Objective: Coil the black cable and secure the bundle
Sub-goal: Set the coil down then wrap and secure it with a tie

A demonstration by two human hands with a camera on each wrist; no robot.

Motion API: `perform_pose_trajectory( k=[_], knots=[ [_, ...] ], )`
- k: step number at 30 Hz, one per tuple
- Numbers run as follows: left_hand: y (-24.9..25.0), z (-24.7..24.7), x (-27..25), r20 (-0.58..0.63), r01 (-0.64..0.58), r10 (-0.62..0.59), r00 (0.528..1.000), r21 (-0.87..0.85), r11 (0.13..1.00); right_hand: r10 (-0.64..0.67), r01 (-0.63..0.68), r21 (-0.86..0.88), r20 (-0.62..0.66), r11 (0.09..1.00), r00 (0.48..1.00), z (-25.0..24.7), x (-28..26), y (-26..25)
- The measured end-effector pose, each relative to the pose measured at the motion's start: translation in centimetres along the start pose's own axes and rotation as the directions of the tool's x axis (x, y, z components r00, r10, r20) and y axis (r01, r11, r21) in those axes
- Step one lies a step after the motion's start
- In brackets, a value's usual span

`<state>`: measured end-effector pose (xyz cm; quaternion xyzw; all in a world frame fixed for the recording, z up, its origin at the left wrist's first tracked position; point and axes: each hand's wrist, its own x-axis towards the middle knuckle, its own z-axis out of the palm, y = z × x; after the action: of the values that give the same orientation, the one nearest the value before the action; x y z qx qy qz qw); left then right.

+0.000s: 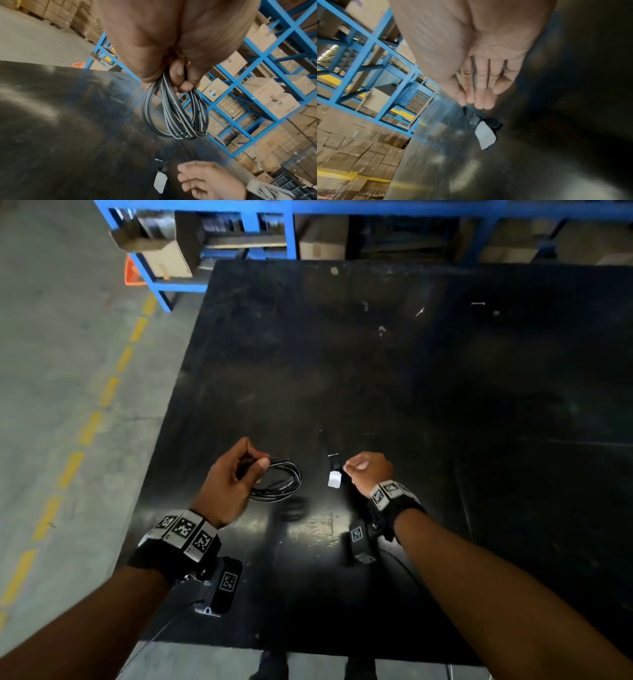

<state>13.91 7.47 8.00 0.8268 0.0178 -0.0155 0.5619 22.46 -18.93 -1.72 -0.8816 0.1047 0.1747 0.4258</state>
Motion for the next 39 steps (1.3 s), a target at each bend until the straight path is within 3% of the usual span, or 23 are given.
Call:
perform_pose_trajectory(
  k=[4, 7, 10, 16, 20, 23, 28, 35, 39],
  knots=[
    [-0.3, 0.1, -0.5, -0.009, 0.020, -0.019, 1.000, 0.015, 1.000, 0.139, -0.139, -0.023, -0.004, 0.990, 0.990, 2.1, 2.6, -1.0],
    [-0.3, 0.2, -0.7, -0.014, 0.020, -0.020, 1.000, 0.002, 1.000, 0.164, -0.162, -0.059, 0.025, 0.985, 0.986, 2.7, 3.6, -0.7],
    [-0.3, 0.3, -0.8, -0.017, 0.017, -0.016, 1.000, 0.036, 0.999, 0.079, -0.079, -0.086, 0.002, 0.993, 0.997, 2.2, 3.5, -1.0],
    [1.4, 0.4, -0.2, -0.101, -0.056, 0.063, 0.993, 0.069, 0.996, -0.191, 0.210, 0.209, -0.109, 0.955, 0.976, -1.6, 1.3, -4.0],
    [3.5, 0.1, 0.8, -0.195, -0.122, 0.138, 0.971, 0.096, 0.988, -0.387, 0.421, 0.448, -0.169, 0.789, 0.906, -5.1, -3.7, -7.4],
    [5.3, -0.3, 1.3, -0.272, -0.171, 0.194, 0.942, 0.108, 0.979, -0.492, 0.490, 0.562, -0.161, 0.667, 0.855, -6.5, -8.6, -9.6],
    [8.4, -0.4, 1.2, -0.336, -0.224, 0.244, 0.909, 0.099, 0.970, -0.552, 0.494, 0.644, -0.130, 0.585, 0.824, -6.5, -13.5, -12.0],
    [12.6, -0.1, 0.2, -0.347, -0.335, 0.342, 0.873, 0.084, 0.939, -0.507, 0.516, 0.625, -0.214, 0.586, 0.835, -6.5, -15.5, -14.9],
    [13.9, 0.2, -0.7, -0.341, -0.383, 0.379, 0.860, 0.058, 0.922, -0.531, 0.575, 0.576, -0.268, 0.581, 0.804, -7.1, -16.0, -16.3]
  ],
)
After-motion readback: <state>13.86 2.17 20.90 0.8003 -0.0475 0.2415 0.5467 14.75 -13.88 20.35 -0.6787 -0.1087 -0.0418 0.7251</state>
